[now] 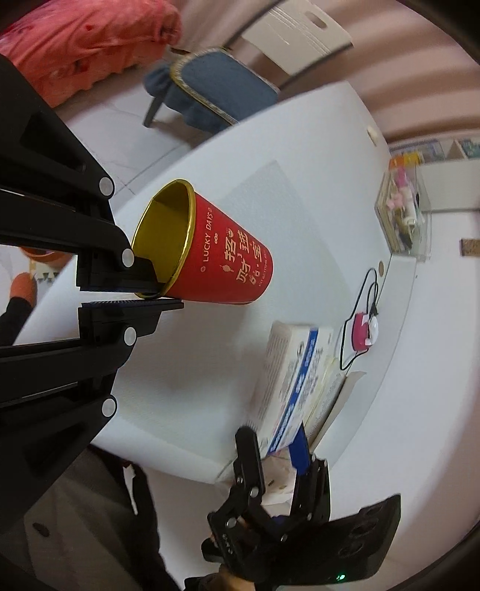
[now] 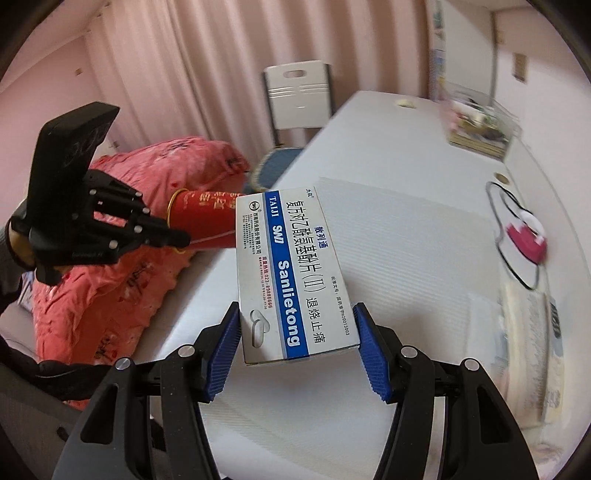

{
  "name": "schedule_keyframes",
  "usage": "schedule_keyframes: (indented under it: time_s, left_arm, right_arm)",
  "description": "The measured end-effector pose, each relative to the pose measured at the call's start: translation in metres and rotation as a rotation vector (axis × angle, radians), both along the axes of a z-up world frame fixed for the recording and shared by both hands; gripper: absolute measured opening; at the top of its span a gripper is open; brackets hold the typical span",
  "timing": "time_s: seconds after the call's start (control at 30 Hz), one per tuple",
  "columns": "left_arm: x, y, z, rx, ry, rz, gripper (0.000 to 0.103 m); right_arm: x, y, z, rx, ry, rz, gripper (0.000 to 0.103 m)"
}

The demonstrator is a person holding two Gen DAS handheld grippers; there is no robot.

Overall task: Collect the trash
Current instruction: 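Carry the red cup and medicine box from the desk over the orange bin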

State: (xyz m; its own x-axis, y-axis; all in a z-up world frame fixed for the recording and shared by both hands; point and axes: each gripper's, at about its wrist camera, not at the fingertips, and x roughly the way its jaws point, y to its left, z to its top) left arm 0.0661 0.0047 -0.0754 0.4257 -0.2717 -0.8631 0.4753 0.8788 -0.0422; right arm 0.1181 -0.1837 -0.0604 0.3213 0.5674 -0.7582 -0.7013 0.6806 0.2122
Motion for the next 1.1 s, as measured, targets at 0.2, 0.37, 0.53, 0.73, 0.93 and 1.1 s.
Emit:
schedule_keyframes:
  time_s: [0.2,0.37,0.53,0.73,0.93,1.1]
  left_arm:
    - [-0.031,0.022,0.010,-0.001,-0.021,0.109,0.005]
    - [-0.050,0.039,0.013,0.008,-0.030,0.192,0.005]
    - [-0.069,0.056,0.013,0.009,-0.038,0.273,0.005]
    - [-0.094,0.081,0.013,0.004,-0.035,0.367,0.005]
    - [-0.114,0.116,0.007,0.001,-0.022,0.473,0.005]
    - [-0.128,0.150,-0.003,-0.011,-0.002,0.557,0.005]
  right_arm:
    - [-0.015,0.033,0.011,0.017,-0.009,0.103,0.060]
    - [-0.023,0.064,0.016,0.023,-0.017,0.194,0.060]
    - [-0.031,0.094,0.022,0.028,-0.030,0.275,0.060]
    - [-0.045,0.140,0.024,0.022,-0.035,0.376,0.060]
    - [-0.063,0.196,0.025,0.017,-0.040,0.490,0.060]
    - [-0.076,0.247,0.019,0.007,-0.035,0.568,0.060]
